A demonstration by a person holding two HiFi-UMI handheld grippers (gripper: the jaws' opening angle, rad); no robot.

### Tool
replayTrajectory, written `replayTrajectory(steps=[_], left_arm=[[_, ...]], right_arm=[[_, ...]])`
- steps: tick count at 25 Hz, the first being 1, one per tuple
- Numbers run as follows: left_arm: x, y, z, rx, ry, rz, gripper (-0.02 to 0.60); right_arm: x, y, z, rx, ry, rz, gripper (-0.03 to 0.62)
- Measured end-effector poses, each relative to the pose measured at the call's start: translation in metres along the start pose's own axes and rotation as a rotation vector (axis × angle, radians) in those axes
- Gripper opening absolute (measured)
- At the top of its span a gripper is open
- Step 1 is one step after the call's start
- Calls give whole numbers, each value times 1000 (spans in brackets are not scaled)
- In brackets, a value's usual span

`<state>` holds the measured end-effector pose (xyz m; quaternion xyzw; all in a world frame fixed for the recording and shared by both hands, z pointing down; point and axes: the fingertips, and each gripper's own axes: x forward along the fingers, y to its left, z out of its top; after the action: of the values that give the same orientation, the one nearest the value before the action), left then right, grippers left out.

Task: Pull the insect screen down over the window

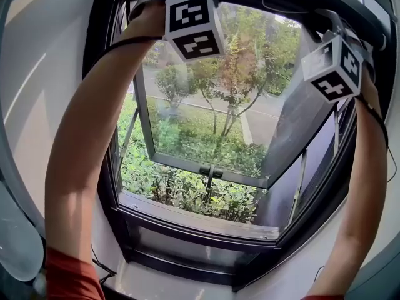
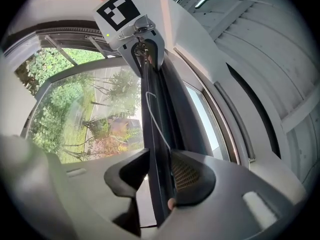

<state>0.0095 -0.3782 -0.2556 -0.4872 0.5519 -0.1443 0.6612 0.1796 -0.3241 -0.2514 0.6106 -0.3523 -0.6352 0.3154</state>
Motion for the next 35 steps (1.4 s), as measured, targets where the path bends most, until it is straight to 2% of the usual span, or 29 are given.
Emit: replayTrajectory(steps=[6,13,19,25,35], left_arm=[[-2,0,-1,81,19,35,152],[-5,-5,-2,119,28,33,152],[-12,-14,0,131,31,10,152],[-22,-22,1,97,25,2,152],[-37,-38,-2,111,20,-59,152]], right_arm=[[1,3,-1,-51,8,-12,138],[-1,6,0,-56,9,-17,138],[-9,15,-2,-68,11,-4,138],[-18,26,-3,-87,11,15,137],[-30,40,1,-90,-26,36,137]])
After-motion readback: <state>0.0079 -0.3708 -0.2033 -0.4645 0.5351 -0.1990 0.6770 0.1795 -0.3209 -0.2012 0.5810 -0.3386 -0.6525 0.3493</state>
